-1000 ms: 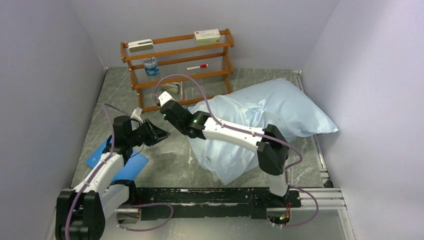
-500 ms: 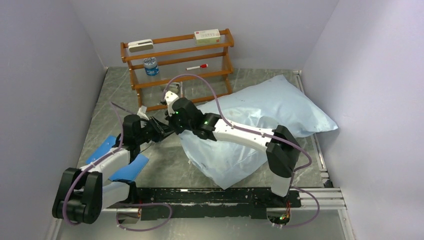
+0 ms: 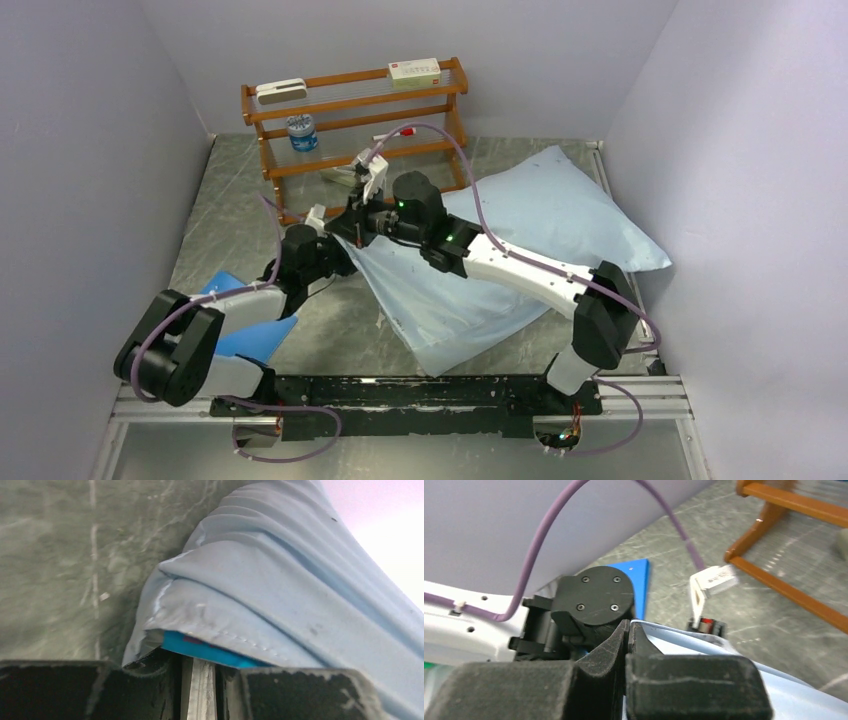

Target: Put the pillow into the pillowcase

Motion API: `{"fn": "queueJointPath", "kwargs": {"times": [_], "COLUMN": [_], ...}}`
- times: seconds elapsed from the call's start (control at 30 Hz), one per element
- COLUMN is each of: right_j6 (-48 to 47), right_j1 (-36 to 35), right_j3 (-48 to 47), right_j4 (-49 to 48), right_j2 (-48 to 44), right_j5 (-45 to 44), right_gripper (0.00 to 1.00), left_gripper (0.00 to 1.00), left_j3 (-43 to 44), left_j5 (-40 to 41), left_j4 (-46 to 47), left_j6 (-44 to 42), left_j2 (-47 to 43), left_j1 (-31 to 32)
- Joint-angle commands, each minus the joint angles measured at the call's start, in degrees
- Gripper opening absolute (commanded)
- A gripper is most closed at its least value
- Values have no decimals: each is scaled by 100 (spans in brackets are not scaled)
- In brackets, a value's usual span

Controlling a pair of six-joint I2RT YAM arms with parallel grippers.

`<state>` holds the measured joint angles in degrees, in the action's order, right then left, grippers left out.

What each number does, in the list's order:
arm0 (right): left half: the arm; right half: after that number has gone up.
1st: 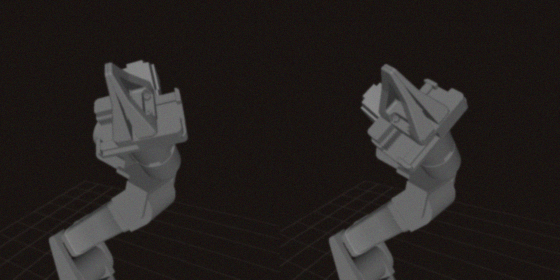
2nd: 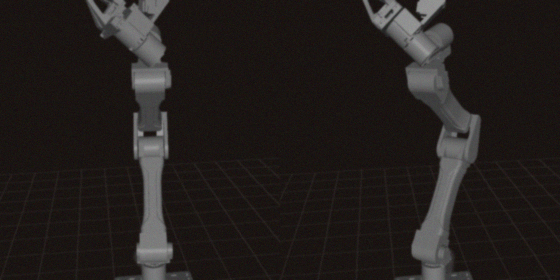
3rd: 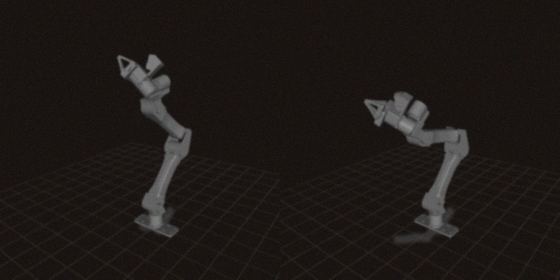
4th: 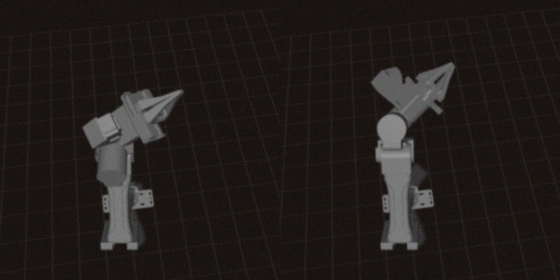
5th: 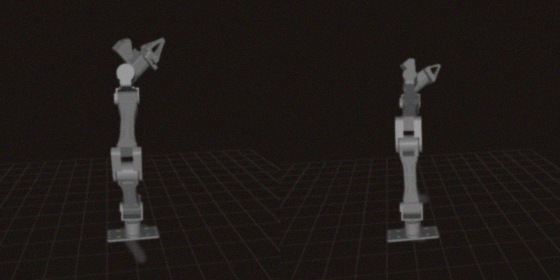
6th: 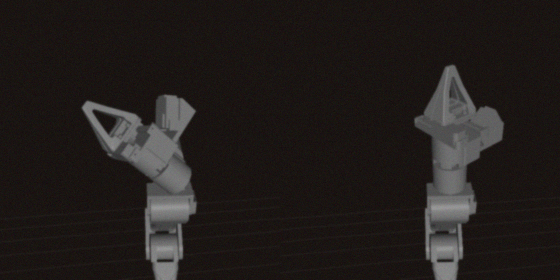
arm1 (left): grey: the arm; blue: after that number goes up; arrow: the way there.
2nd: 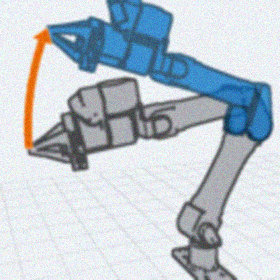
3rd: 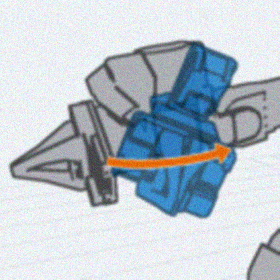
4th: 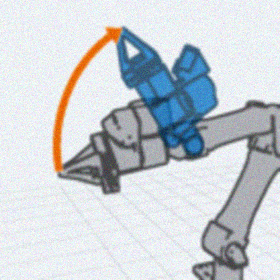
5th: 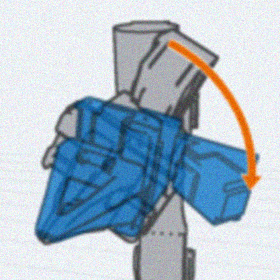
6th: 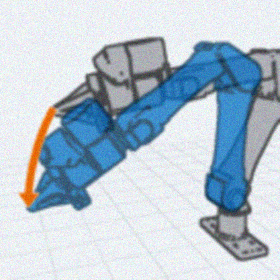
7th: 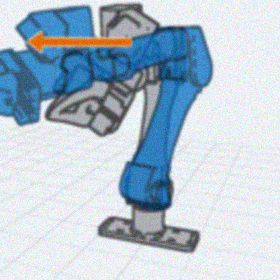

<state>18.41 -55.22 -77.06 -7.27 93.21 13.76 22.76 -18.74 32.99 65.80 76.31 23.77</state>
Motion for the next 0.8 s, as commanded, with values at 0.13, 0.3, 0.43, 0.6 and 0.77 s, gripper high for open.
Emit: {"fn": "queueJointPath", "kwargs": {"times": [0.13,0.3,0.43,0.6,0.77], "right_j6": [1168,1567,1596,1555,1600], "right_j1": [124,873,1265,1335,1331], "right_j3": [563,862,690,582,447], "right_j4": [-1849,-1889,-1700,-1661,-1661], "right_j2": [-154,-710,-846,-927,-867], "right_j5": [1197,468,386,381,407], "right_gripper": [0,0,0,0,0], "left_gripper": [22,36,50,55,55], "left_j3": [482,459,787,431,725], "left_j5": [288,470,1202,1003,1226], "left_j4": [902,-1011,-2940,-2582,-3124], "left_j6": [103,-443,-1362,-1410,-1812], "left_j2": [518,-935,-1782,-1788,-1411], "left_j1": [380,176,146,137,146]}}
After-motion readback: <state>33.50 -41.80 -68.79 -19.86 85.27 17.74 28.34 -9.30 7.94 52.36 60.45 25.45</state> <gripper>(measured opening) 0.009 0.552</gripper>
